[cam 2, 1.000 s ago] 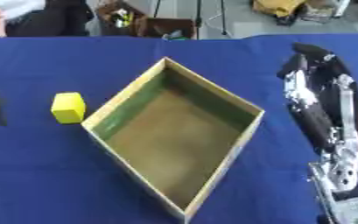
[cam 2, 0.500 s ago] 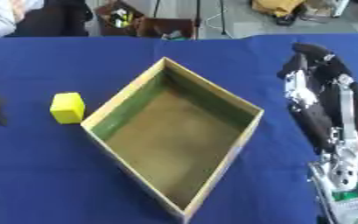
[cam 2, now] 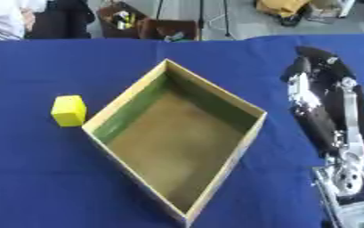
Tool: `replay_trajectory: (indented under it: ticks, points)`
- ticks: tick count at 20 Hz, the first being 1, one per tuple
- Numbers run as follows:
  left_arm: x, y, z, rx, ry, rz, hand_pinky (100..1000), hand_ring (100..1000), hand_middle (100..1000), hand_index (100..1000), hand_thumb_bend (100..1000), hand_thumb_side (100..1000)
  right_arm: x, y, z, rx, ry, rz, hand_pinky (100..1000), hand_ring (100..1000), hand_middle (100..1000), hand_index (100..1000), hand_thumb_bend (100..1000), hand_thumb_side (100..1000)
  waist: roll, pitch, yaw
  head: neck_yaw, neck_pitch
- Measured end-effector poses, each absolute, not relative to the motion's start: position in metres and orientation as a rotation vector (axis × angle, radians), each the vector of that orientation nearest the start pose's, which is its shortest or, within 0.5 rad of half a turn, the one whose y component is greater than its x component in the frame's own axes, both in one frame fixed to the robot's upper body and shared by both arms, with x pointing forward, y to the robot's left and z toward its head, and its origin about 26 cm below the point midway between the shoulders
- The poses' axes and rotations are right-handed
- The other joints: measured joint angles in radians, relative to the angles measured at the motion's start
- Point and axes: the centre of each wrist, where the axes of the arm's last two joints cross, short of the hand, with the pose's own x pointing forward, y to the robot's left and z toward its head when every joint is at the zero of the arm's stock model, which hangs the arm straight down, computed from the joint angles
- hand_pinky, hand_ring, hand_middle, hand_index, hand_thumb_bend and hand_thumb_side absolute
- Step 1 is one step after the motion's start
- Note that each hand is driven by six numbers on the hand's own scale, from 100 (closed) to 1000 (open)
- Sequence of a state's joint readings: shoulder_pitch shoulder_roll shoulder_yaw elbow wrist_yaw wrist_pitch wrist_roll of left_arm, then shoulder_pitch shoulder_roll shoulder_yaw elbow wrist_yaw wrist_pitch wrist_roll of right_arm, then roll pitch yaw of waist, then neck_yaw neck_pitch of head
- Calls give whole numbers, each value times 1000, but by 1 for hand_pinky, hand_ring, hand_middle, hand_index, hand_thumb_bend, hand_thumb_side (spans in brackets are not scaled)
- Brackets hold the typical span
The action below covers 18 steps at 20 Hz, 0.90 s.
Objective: Pick up objects on the table and place them in the box.
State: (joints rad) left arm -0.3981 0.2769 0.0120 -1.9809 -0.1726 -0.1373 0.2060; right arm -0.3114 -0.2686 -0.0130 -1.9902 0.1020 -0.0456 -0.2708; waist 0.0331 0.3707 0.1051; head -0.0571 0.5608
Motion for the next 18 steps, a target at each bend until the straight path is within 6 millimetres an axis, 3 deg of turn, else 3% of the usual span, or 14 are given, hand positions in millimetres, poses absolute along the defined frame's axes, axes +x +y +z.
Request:
replay_trajectory:
  ticks: [3,11,18]
  points:
    - [310,261,237,503,-2527,-302,410,601,755,945,100,736,302,-254,197,-369,-2370,58,711,639,585,760,100,527,2,0,-2,0,0]
    - [331,293,270,783,-2357,-781,511,716,828,977,100,663,301,-257,196,-383,-2369,60,693,624,572,758,100,528,12,0,-22,2,2]
    - [361,321,286,880,-2035,-1311,639,805,908,1000,100,751,301,-257,196,-385,-2364,64,690,621,571,757,100,528,21,-4,-41,19,51]
